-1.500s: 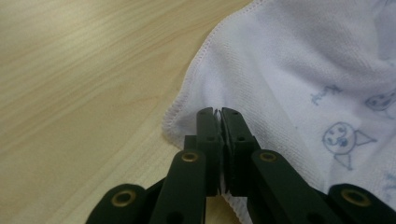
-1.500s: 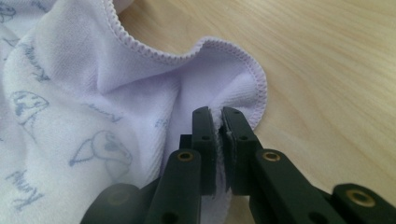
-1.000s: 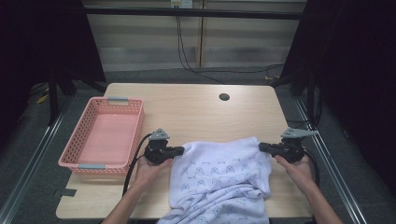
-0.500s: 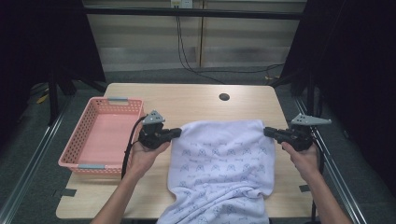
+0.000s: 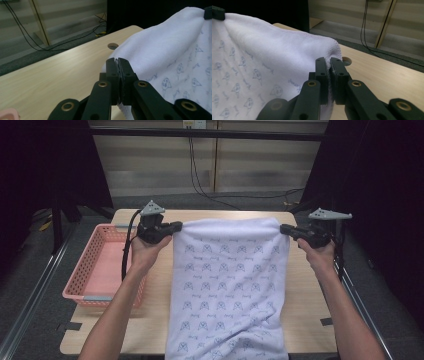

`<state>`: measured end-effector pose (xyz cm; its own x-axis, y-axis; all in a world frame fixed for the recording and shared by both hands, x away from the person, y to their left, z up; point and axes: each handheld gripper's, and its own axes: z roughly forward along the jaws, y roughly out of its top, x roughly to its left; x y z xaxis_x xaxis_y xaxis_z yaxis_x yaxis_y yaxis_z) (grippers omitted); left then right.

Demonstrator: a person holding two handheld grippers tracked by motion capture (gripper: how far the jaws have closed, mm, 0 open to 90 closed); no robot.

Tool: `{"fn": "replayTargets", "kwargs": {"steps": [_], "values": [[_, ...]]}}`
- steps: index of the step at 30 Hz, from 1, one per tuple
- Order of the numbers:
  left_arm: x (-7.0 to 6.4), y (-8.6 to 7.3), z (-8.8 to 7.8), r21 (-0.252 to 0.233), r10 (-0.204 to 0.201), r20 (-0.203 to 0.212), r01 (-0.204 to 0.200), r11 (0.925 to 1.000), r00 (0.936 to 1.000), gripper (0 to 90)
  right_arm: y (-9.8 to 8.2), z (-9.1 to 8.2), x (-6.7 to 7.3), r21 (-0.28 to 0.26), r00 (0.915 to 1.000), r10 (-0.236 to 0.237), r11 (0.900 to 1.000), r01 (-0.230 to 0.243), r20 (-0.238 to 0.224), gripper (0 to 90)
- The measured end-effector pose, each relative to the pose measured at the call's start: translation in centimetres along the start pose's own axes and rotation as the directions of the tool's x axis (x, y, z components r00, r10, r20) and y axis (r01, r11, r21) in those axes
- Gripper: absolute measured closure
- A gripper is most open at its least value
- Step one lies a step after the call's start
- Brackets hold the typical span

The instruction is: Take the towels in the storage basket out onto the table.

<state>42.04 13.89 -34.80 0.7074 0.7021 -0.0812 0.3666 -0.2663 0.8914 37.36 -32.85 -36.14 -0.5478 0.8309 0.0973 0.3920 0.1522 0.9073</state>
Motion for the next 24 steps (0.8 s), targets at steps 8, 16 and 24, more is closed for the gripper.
{"fn": "replayTargets", "kwargs": {"steps": [8,16,24], "values": [[2.3,0.0,4.0,0.063,-0.052,-0.065,0.056,0.9964,0.9965,61.5,1.4,4.8,-2.1,0.048,0.9845,0.035,0.998,-0.043,0.172,54.5],[-0.5,-1.7,3.3,0.063,-0.043,0.047,0.040,0.9972,0.9980,55.3,-2.3,3.6,-1.8,0.118,0.9944,0.028,0.992,-0.040,0.102,53.2],[-7.4,-7.1,0.9,0.160,0.034,0.213,-0.069,0.9846,0.9765,63.2,-7.1,-0.6,3.8,0.195,0.9978,-0.022,0.980,0.034,-0.063,52.4]]}}
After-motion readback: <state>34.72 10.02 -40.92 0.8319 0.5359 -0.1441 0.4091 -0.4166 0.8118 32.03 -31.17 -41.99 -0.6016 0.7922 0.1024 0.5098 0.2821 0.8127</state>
